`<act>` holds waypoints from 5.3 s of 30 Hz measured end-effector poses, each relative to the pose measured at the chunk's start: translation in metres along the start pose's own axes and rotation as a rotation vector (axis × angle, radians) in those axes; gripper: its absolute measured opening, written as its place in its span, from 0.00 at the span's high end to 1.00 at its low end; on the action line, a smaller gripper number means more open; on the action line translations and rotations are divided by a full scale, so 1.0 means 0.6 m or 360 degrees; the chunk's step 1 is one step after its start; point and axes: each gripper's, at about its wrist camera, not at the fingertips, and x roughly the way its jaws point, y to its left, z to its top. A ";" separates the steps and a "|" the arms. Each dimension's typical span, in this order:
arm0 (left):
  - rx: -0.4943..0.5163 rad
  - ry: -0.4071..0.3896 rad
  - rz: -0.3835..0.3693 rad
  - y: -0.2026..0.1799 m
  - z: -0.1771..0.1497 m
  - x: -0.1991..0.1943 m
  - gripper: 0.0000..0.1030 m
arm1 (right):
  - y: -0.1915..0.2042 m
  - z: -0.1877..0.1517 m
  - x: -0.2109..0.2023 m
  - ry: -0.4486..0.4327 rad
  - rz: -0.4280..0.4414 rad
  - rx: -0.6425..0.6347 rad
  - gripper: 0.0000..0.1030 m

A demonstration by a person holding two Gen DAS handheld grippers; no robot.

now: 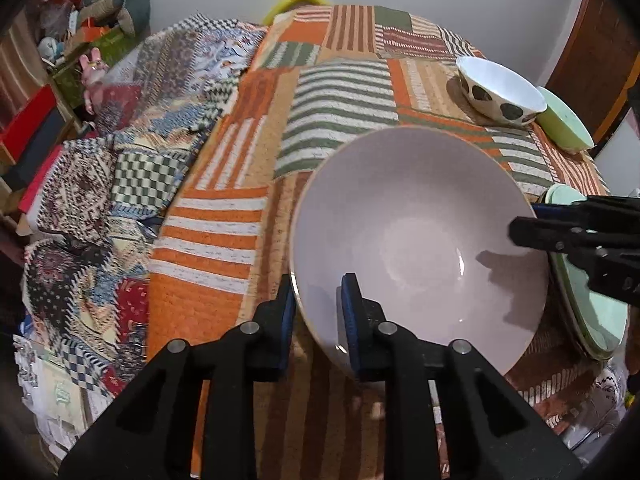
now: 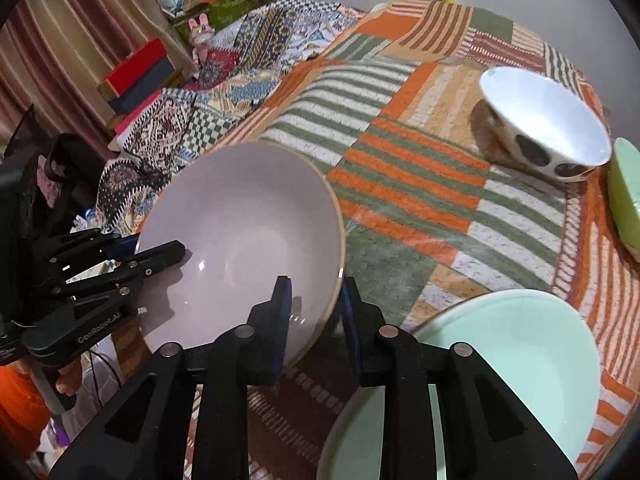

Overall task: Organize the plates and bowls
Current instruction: 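Lower the pink bowl onto the mint green plate and open both grippers, then move both grippers to the mint green bowl and close them on its rim, then lift the mint green bowl with both grippers and carry it over the pink bowl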

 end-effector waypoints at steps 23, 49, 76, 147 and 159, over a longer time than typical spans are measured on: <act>0.0186 -0.0440 0.0022 -0.143 0.097 -0.173 0.40 | -0.144 -0.041 -0.211 -0.0456 -0.0158 0.0180 0.51; 0.0468 -0.0251 -0.0241 -0.393 0.217 -0.029 0.37 | -0.440 -0.058 -0.222 -0.0491 -0.0432 0.0577 0.51; 0.0524 -0.0116 -0.0302 -0.446 0.245 0.066 0.37 | -0.536 -0.028 -0.143 -0.0365 -0.0305 0.0680 0.86; 0.0371 -0.0214 -0.0482 -0.348 0.170 -0.092 0.85 | -0.252 -0.060 -0.254 -0.0526 -0.0145 0.0350 0.85; 0.0228 -0.0256 -0.0363 -0.223 0.118 -0.142 0.85 | -0.139 -0.033 -0.218 -0.0488 -0.0051 0.0193 0.84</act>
